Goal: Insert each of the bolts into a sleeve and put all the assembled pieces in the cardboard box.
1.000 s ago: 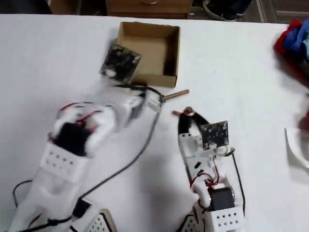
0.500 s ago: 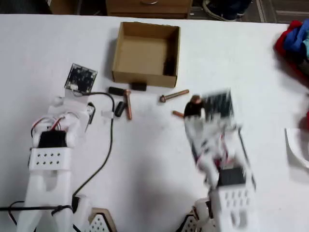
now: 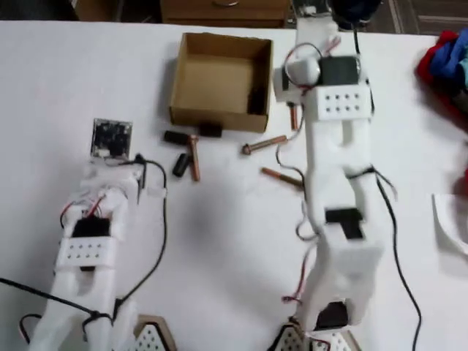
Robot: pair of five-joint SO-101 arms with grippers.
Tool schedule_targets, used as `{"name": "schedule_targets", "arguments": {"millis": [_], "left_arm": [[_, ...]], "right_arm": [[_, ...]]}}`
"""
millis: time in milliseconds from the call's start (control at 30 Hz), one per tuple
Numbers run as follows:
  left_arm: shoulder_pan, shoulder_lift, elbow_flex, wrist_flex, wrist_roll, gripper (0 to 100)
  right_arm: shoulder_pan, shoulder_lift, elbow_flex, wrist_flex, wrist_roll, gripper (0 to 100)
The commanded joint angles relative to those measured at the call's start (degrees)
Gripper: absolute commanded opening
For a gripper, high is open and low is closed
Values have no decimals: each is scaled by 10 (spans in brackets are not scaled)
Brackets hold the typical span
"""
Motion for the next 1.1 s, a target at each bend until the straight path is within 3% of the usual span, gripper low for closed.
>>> {"name": "schedule_targets", "arguments": {"millis": [0, 200, 433, 1067], "left_arm": [[15, -10, 6, -11, 18, 146], [18, -10, 7, -17, 19, 146], [18, -10, 9, -17, 18, 146], [19, -10, 20, -29, 16, 146]], "right_arm": [[-4, 51, -92, -8, -4, 21], [-16, 106, -92, -119, -8, 22], [-54, 162, -93, -269, -69, 23], [-77, 306, -93, -389, -114, 24]]}}
